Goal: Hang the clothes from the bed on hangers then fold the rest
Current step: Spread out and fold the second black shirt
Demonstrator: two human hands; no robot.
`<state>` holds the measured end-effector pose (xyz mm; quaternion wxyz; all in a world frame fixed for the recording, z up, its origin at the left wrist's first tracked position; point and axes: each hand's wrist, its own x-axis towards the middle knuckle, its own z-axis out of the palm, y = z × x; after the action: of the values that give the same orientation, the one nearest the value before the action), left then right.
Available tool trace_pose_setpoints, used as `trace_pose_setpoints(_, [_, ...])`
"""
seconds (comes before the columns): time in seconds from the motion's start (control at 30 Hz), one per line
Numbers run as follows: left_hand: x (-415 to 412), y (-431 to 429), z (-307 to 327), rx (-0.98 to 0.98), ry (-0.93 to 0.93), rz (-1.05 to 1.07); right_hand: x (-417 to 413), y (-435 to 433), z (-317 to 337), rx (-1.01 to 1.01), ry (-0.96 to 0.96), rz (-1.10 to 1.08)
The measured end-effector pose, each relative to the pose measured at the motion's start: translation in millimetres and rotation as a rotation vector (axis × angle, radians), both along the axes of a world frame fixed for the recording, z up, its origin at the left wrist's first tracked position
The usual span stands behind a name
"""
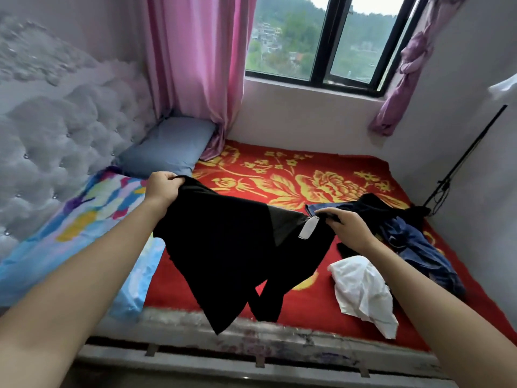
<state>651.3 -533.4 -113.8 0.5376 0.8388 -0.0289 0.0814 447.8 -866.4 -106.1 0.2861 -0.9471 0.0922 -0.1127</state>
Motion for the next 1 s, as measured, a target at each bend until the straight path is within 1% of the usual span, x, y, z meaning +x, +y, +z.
trace_pose_setpoints(0.1, [68.2,-3.8,-5.5,0.054,0.099,0.037,48.6,7.0,12.4,0.040,0.004,-0.028])
trace_pose_setpoints(0.17, [99.2,-17.8,-11.0,0.189,0.170,0.052,75.4,13.4,20.8,0.114,0.013,-0.059])
trace_pose_setpoints(0.23, [105.5,-43.0,-16.4,0.367,0.214,-0.046,99.4,20.6,24.8,0.177,0.020,-0.074])
trace_pose_setpoints(0.27, [100.0,-57.4,-18.9,0.386,0.204,-0.143,109.8,24.7,26.5,0.208,0.023,-0.068])
trace_pose_setpoints(0.3, [92.0,-72.8,-21.9,0.343,0.193,-0.272,121.2,28.5,28.2,0.228,0.024,-0.060])
trace_pose_setpoints(0.33, [82.7,-86.7,-25.7,0.249,0.195,-0.428,134.2,31.0,28.7,0.247,0.024,-0.044])
trace_pose_setpoints(0.4, [56.3,-110.1,-29.5,-0.015,0.280,-0.739,155.6,35.5,30.3,0.265,0.010,-0.018])
trace_pose_setpoints(0.43, [44.6,-120.2,-31.9,-0.109,0.321,-0.850,165.2,36.5,30.9,0.268,0.000,-0.011])
trace_pose_setpoints(0.47, [38.1,-131.0,-35.6,-0.141,0.344,-0.918,175.5,35.1,30.5,0.270,-0.007,0.001])
trace_pose_setpoints(0.5, [35.1,-142.5,-40.7,-0.142,0.363,-0.943,185.6,32.0,30.2,0.269,-0.004,0.011])
trace_pose_setpoints(0.57, [36.7,-160.8,-53.4,-0.109,0.350,-0.898,204.3,23.4,29.5,0.259,0.006,0.032])
trace_pose_setpoints(0.63, [48.3,-171.0,-64.6,-0.044,0.261,-0.771,216.3,12.2,30.1,0.283,-0.021,0.045])
trace_pose_setpoints(0.67, [56.2,-172.9,-69.4,-0.054,0.244,-0.719,221.1,4.2,30.7,0.303,-0.037,0.051])
trace_pose_setpoints(0.77, [80.2,-165.3,-70.8,-0.146,0.296,-0.632,230.6,-24.4,30.7,0.373,-0.026,0.059])
trace_pose_setpoints(0.9, [108.3,-148.8,-47.4,-0.137,0.295,-0.609,235.1,-61.5,18.0,0.491,0.084,0.041])
trace_pose_setpoints(1.0, [126.4,-145.6,-15.5,-0.126,0.192,-0.624,238.7,-73.5,8.5,0.478,0.211,0.048])
